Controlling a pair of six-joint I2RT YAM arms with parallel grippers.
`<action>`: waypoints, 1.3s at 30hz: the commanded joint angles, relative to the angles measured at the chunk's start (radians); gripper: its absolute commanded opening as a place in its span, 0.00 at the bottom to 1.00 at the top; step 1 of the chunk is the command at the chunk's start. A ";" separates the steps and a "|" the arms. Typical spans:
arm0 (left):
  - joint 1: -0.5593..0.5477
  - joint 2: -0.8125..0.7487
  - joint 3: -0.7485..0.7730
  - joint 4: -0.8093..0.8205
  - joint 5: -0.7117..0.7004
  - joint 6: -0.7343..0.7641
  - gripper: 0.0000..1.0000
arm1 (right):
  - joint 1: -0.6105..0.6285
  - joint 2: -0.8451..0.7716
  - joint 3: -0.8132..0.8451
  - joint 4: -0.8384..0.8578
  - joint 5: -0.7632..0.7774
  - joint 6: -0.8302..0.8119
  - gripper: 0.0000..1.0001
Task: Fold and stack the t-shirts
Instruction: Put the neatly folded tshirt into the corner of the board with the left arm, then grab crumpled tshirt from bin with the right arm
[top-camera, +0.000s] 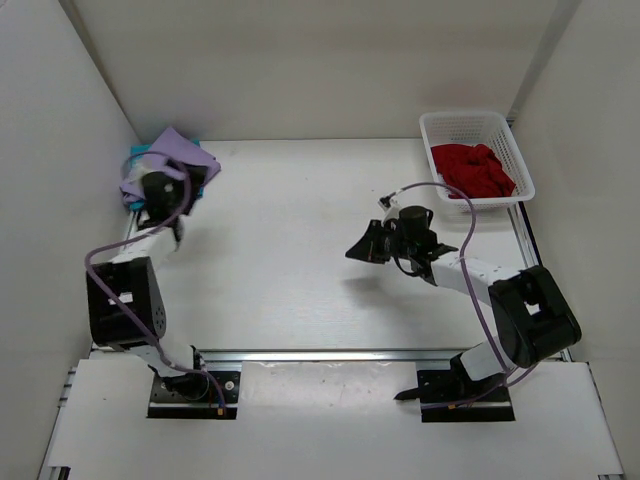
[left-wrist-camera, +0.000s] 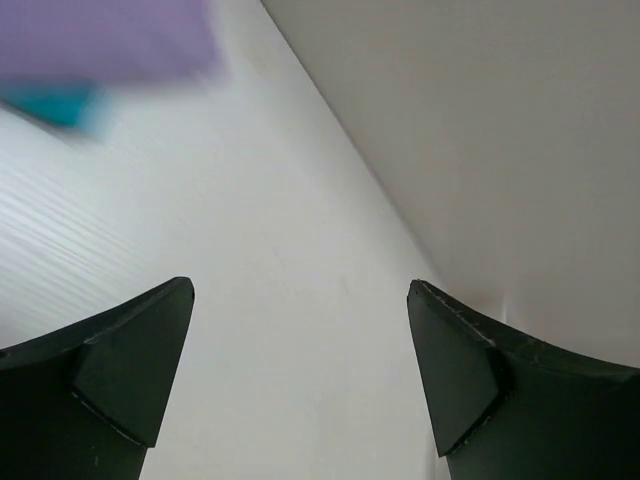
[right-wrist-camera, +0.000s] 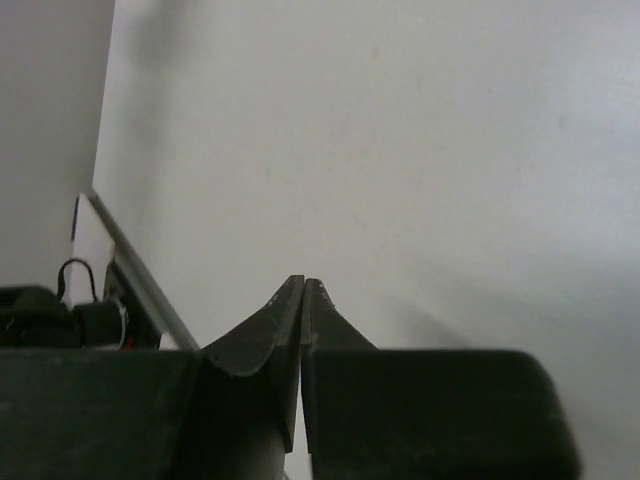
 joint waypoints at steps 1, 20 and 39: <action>-0.362 -0.089 0.026 -0.041 -0.075 0.136 0.99 | 0.047 -0.012 0.145 -0.085 0.243 -0.052 0.00; -0.989 -0.124 -0.153 -0.032 0.003 0.435 0.84 | -0.451 0.155 0.705 -0.468 0.671 -0.338 0.00; -0.955 -0.151 -0.233 0.051 0.068 0.355 0.55 | -0.579 0.698 1.291 -0.820 0.706 -0.445 0.49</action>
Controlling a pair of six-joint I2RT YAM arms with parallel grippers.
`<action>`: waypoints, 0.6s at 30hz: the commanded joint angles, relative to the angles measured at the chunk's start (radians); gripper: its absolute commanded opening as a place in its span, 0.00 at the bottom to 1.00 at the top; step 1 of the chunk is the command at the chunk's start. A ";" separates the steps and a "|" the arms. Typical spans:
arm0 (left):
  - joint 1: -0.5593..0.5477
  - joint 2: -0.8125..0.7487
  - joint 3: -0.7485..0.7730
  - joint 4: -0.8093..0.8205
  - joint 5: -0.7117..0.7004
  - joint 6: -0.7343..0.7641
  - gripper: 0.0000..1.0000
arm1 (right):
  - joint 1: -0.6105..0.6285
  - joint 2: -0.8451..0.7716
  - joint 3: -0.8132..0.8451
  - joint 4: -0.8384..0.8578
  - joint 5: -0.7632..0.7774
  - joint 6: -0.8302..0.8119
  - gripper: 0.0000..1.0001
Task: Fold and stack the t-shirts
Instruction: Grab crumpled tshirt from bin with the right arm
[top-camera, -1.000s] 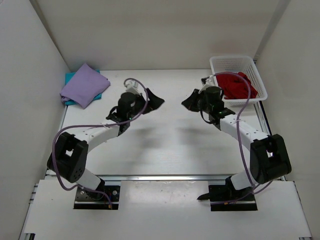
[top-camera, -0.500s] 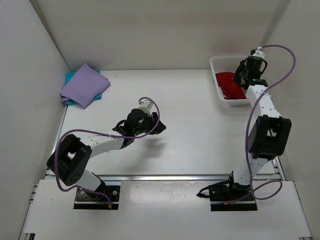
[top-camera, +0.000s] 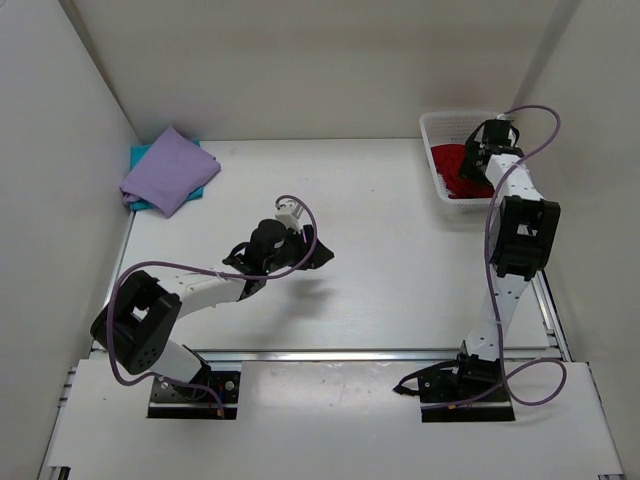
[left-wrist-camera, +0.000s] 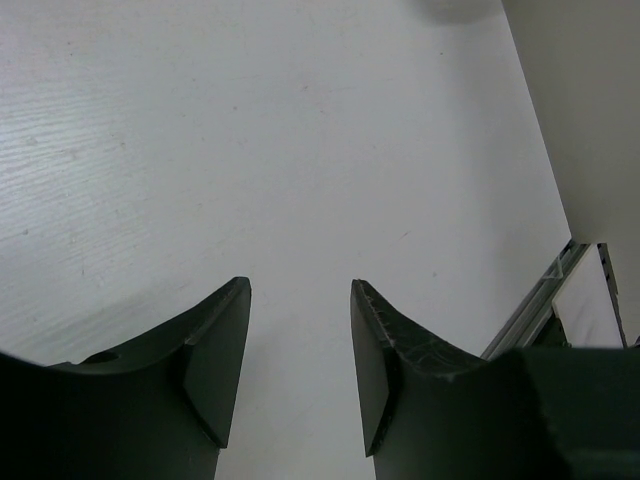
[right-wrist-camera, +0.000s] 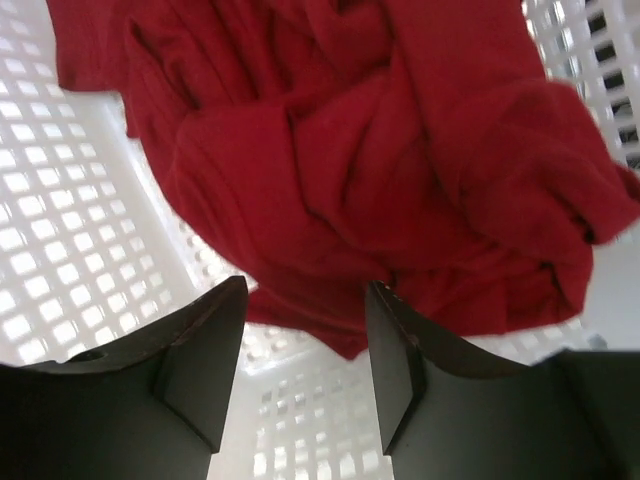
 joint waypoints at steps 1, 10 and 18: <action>-0.003 -0.036 -0.008 0.028 0.018 -0.007 0.55 | 0.000 0.044 0.138 -0.006 0.007 -0.013 0.49; 0.020 -0.036 -0.023 0.037 0.029 -0.019 0.54 | -0.011 0.281 0.504 -0.180 -0.051 -0.004 0.10; 0.041 -0.031 -0.012 0.048 0.050 -0.045 0.52 | 0.035 0.097 0.586 -0.207 -0.079 -0.011 0.00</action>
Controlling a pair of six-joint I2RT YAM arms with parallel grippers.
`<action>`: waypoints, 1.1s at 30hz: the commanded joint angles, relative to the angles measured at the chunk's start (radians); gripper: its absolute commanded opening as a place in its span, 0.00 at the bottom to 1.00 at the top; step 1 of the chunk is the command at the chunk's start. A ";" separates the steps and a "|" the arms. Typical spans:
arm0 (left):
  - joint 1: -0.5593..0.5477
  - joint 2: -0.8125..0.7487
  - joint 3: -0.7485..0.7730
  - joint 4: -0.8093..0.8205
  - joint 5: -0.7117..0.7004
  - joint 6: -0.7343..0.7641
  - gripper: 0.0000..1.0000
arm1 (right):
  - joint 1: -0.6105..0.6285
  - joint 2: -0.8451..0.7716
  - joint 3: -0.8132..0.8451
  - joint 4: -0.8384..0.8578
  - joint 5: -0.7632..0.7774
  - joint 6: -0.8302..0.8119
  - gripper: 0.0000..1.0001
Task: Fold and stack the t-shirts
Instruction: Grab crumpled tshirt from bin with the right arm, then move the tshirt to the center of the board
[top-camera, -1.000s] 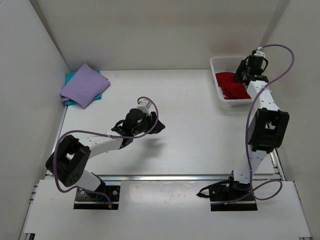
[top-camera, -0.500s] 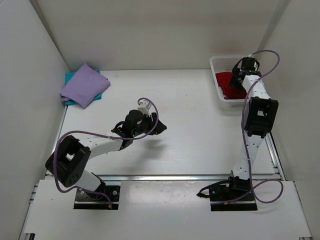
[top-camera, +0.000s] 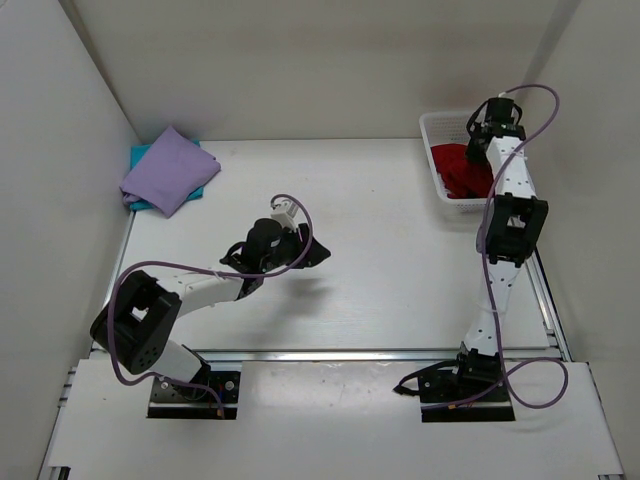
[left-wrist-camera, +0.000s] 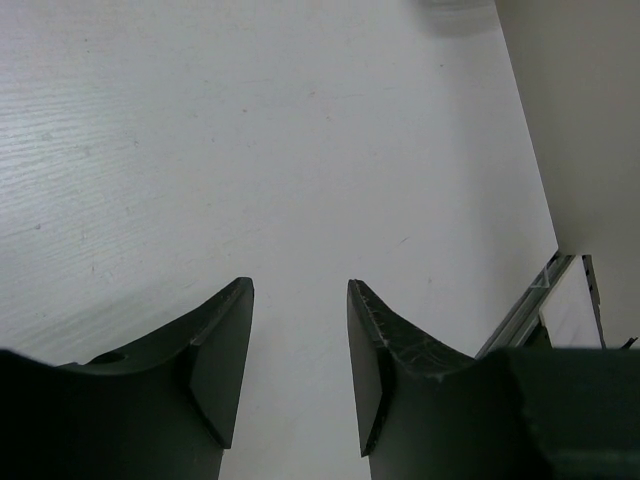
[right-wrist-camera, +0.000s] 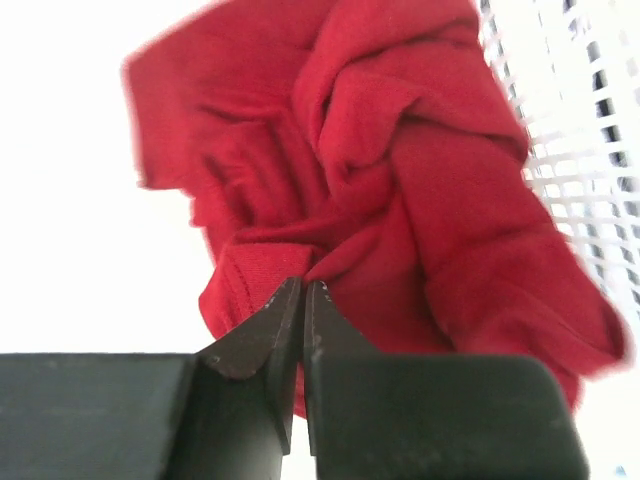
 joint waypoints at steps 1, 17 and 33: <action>0.017 -0.033 -0.002 0.038 0.027 -0.025 0.53 | 0.049 -0.229 0.109 -0.003 -0.033 -0.003 0.00; 0.336 -0.160 -0.147 0.109 0.130 -0.226 0.54 | 0.493 -0.890 -0.155 0.422 -0.568 0.073 0.00; 0.592 -0.344 -0.265 0.071 0.090 -0.259 0.56 | 0.287 -0.701 -1.097 1.197 -0.886 0.509 0.00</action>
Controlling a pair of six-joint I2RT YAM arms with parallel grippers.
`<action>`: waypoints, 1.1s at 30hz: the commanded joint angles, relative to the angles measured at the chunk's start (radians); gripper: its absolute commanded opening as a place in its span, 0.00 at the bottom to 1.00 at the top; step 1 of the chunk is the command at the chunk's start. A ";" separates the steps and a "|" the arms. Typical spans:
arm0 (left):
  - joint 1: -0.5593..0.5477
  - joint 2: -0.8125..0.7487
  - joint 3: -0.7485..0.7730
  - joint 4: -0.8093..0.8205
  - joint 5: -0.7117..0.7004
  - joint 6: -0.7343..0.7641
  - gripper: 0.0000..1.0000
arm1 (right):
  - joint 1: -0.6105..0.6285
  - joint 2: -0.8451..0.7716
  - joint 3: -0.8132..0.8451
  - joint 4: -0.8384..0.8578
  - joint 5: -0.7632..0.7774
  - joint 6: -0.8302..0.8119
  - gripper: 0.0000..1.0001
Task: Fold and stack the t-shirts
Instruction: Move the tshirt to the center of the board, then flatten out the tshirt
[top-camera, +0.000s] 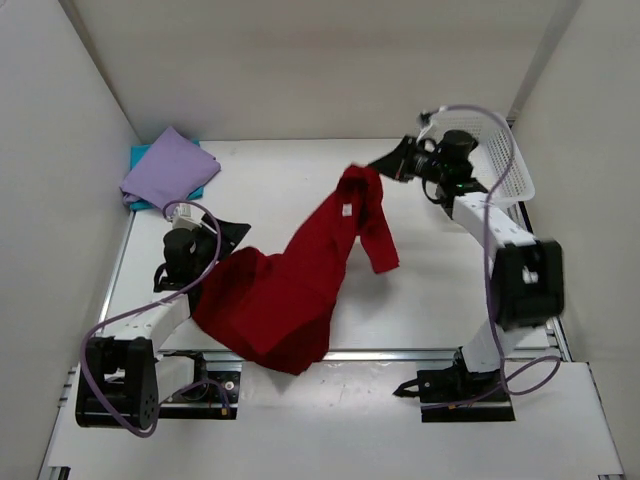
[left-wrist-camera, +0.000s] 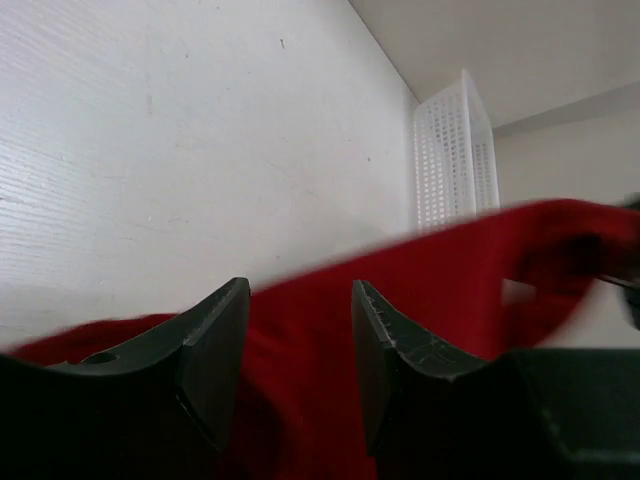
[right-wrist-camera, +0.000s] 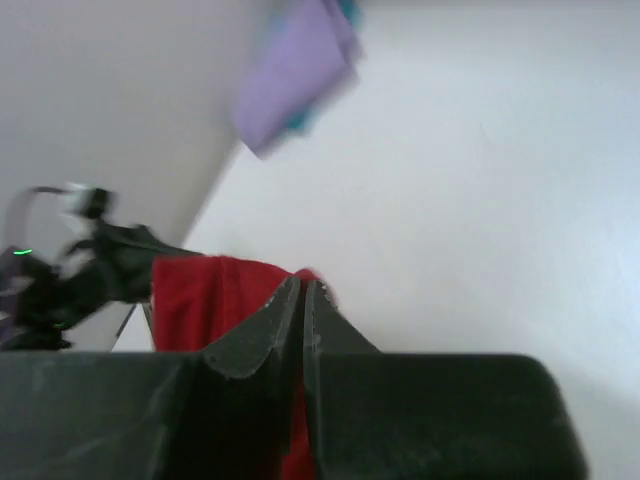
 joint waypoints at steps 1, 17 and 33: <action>0.003 0.022 0.019 -0.014 -0.006 0.015 0.56 | -0.050 0.192 0.023 0.186 -0.049 0.083 0.01; -0.150 0.022 0.066 -0.168 -0.147 0.131 0.59 | 0.406 -0.075 -0.261 -0.267 0.532 -0.201 0.00; -0.064 0.204 0.044 -0.138 -0.127 0.127 0.70 | 0.479 -0.248 -0.544 -0.255 0.577 -0.193 0.38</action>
